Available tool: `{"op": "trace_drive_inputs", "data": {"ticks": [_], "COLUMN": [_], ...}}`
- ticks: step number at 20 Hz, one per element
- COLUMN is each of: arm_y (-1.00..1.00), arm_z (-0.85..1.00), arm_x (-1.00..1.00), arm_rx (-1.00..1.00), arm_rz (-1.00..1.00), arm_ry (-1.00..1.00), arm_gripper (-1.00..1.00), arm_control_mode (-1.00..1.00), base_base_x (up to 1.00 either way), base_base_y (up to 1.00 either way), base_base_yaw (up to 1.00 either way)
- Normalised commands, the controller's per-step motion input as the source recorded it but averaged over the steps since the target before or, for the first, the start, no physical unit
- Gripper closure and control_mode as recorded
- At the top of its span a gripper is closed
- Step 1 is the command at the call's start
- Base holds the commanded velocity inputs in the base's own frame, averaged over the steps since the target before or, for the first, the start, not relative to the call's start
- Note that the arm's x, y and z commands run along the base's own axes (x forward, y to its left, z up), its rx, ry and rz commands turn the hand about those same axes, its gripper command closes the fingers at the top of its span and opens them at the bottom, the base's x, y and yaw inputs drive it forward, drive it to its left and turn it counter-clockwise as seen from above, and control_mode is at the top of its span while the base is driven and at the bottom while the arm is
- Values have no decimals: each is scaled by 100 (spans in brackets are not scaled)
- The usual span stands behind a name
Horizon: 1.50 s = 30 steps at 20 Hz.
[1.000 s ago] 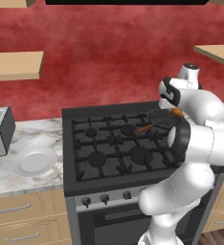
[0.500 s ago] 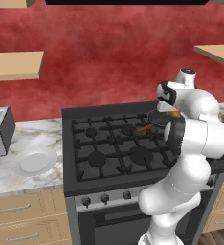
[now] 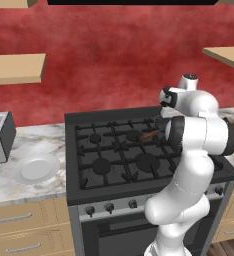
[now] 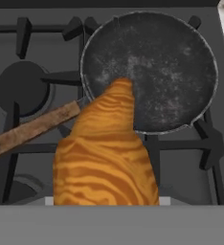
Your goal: Pick the croissant and place it on the pan. Then turn on the stove to warm the croissant.
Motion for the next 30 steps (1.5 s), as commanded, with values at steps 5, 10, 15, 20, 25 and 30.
{"op": "trace_drive_inputs", "data": {"ticks": [5, 10, 15, 20, 25, 30], "arm_y": [-12, -10, -5, -2, -2, -8], "arm_z": [-17, -20, -20, -24, -24, -10], "arm_x": [31, 28, 27, 26, 25, 25], "arm_rx": [0, 0, 0, 0, 1, 1], "arm_rz": [0, 0, 0, 0, 0, 0], "arm_ry": [7, 5, 3, 0, 0, 0], "arm_gripper": [100, 100, 100, 100, 100, 100], "arm_control_mode": [-100, -100, -100, -100, -100, -100], "base_base_x": [0, 0, 0, 0, 0, 0], "base_base_y": [0, 0, 0, 0, 0, 0], "base_base_yaw": [0, 0, 0, 0, 0, 0]}}
